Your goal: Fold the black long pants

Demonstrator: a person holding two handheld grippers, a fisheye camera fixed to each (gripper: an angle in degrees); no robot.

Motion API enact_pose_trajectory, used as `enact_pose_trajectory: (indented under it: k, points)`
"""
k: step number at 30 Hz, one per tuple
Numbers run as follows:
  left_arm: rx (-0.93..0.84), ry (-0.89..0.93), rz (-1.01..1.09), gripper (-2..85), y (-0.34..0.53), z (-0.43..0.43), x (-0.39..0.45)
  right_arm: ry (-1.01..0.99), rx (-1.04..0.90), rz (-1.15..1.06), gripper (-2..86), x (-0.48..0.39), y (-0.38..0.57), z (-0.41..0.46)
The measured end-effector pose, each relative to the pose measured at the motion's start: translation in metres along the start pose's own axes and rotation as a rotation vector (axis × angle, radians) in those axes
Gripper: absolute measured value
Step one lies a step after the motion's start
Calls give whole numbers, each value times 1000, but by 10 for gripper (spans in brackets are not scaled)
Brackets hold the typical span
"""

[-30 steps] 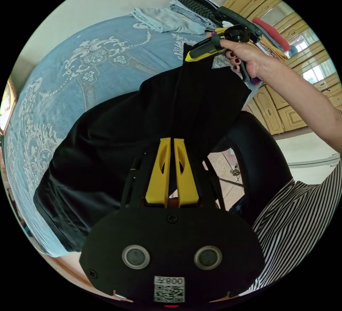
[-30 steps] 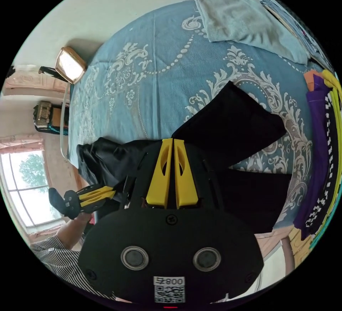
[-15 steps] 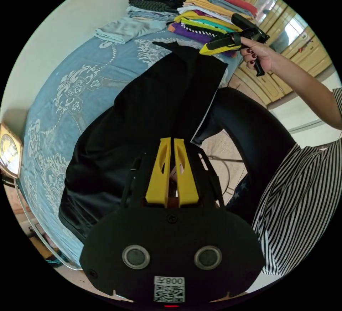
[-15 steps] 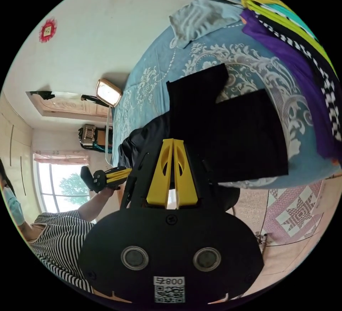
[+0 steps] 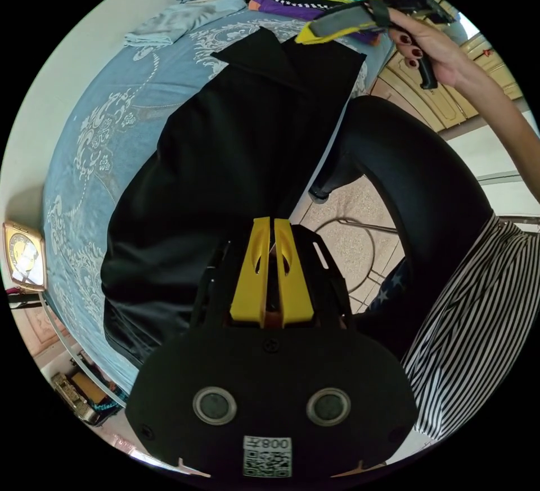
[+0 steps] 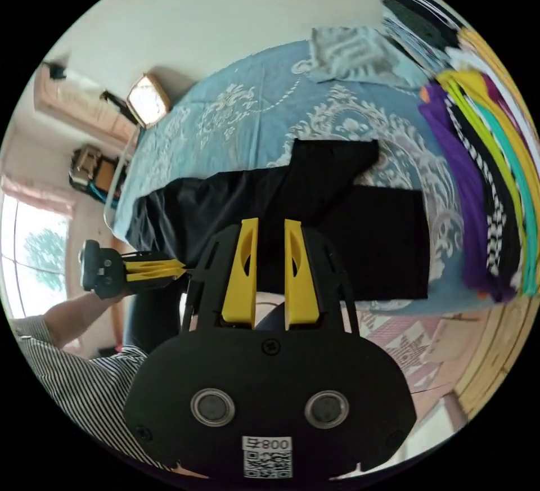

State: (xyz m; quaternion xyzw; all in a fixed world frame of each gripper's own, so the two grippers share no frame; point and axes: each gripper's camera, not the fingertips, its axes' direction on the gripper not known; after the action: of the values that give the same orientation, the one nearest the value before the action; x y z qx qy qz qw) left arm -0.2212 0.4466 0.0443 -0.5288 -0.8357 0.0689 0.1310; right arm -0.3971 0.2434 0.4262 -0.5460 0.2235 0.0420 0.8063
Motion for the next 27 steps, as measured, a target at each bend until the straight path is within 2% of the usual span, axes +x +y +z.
enact_pose_trajectory:
  k: [4,6,10,13,20,27]
  points:
    - [-11,12,-17,13,-11,-9,1,206,-131,-104,76,-42,-24,52]
    - [-11,21,-25,12,-15,-13,0,228,-218,-99,68,-46,-25,75]
    - [4,39,-38,12,-22,-24,-4,278,-186,-82,23,-49,-10,83]
    - [29,51,-48,11,-24,-35,-7,217,-150,-33,14,-36,4,72]
    - [113,38,-48,11,-27,-64,-10,-139,74,117,7,15,69,23]
    - [26,19,-3,12,-49,-52,-6,-248,25,249,4,43,132,63]
